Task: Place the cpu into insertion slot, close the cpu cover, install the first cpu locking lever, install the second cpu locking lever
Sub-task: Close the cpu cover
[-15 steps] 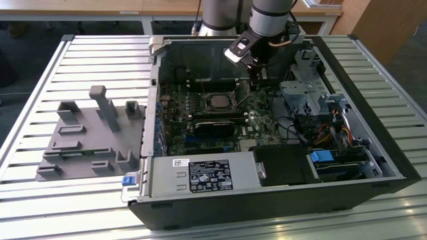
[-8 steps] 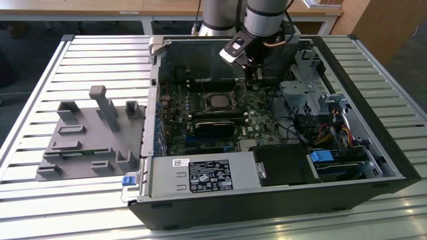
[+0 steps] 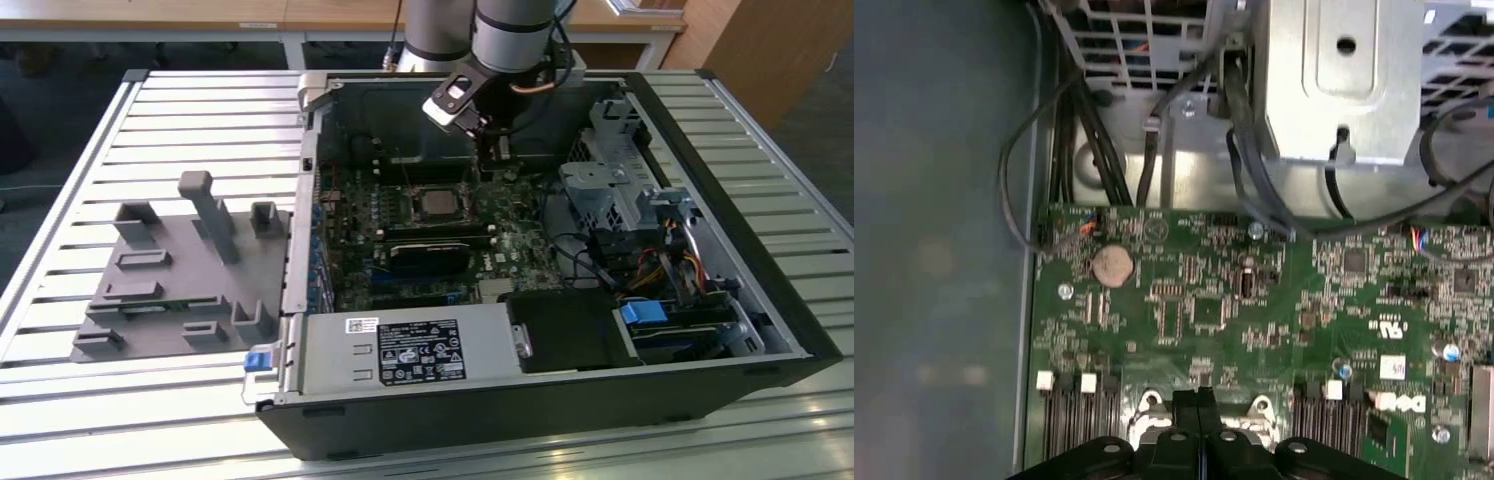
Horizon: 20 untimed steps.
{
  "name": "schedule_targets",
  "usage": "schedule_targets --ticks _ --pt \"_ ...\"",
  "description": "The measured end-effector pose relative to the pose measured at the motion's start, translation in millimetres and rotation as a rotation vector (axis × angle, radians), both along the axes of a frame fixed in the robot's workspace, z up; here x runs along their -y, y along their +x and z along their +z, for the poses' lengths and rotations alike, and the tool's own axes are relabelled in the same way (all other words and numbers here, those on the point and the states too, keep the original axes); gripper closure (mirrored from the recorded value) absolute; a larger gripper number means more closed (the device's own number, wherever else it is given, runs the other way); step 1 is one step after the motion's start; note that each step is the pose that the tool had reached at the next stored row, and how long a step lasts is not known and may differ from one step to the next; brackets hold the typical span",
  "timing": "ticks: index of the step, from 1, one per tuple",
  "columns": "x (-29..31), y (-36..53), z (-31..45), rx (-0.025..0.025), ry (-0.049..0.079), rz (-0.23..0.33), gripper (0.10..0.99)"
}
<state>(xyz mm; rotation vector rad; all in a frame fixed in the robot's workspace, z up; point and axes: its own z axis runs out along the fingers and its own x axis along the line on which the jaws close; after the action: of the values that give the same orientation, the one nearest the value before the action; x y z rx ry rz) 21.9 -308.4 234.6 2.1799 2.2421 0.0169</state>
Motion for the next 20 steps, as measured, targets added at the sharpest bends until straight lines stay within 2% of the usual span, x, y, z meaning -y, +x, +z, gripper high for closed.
schedule_targets --ticks 20 --pt "-0.9 -33.0 -1.5 0.0000 0.000 0.000 0.965"
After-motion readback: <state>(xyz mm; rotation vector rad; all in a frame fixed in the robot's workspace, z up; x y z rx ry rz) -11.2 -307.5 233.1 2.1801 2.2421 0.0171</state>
